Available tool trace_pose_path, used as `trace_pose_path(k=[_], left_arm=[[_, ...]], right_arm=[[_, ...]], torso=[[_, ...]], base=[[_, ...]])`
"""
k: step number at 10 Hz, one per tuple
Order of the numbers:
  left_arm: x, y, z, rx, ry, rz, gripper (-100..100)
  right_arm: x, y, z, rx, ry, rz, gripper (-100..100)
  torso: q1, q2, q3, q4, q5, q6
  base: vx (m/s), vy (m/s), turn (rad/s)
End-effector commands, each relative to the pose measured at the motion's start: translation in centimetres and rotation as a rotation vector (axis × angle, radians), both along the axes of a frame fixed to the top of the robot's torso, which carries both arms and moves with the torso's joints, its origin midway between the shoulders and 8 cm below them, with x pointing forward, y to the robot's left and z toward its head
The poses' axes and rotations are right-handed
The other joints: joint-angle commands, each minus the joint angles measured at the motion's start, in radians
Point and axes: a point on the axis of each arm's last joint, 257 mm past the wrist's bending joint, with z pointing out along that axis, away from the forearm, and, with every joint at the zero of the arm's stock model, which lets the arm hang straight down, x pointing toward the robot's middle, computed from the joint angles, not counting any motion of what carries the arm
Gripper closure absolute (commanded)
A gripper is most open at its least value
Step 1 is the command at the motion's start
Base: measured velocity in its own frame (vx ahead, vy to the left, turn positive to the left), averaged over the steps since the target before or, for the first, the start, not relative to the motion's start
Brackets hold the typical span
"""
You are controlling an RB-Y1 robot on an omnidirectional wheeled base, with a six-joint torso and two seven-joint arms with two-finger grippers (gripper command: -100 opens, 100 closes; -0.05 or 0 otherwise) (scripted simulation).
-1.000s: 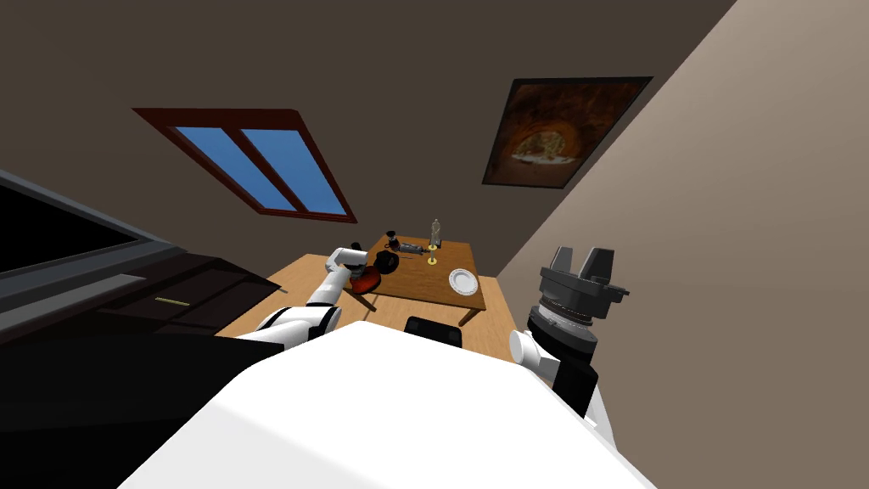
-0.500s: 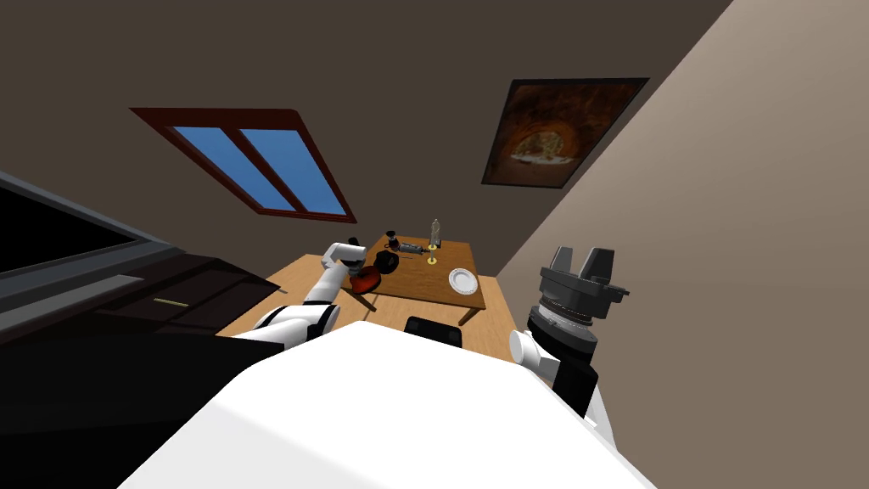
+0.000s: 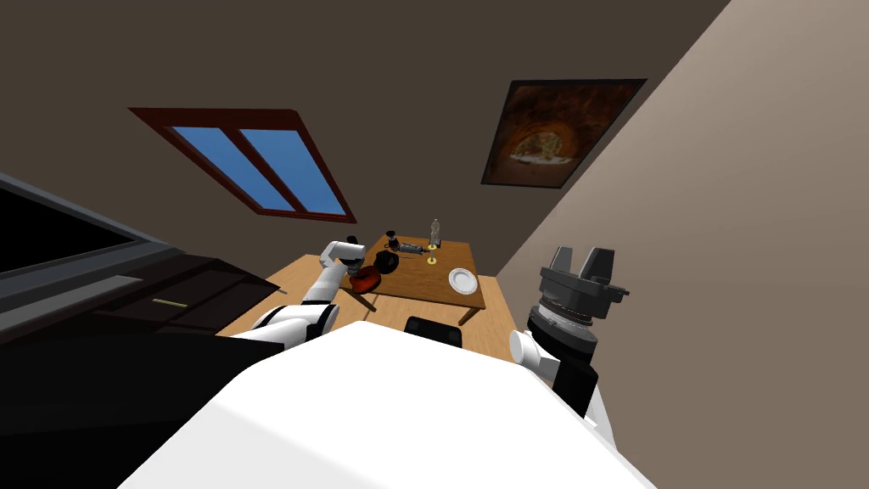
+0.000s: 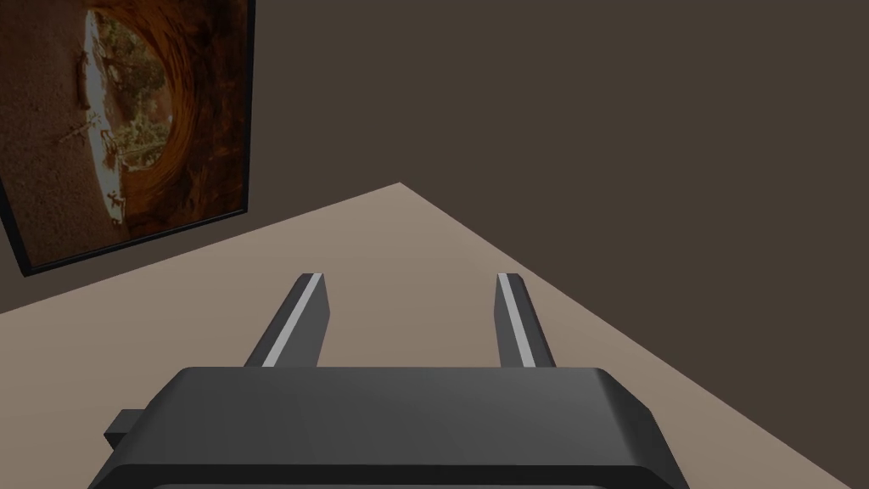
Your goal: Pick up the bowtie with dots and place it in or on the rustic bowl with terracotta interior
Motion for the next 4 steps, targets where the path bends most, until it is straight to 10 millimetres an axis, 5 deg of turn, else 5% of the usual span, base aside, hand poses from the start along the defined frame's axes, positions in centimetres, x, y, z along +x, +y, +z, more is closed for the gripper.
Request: trace_pose_path(k=[1,4], left_arm=[[0.00,0.00,0.00,0.000,0.000,0.000,0],[0.00,0.00,0.00,0.000,0.000,0.000,0]], right_arm=[[0.00,0.00,0.00,0.000,0.000,0.000,0],[0.00,0.00,0.00,0.000,0.000,0.000,0]], torso=[[0.000,0.000,0.000,0.000,0.000,0.000],[0.000,0.000,0.000,0.000,0.000,0.000]], base=[[0.000,0.000,0.000],[0.000,0.000,0.000]])
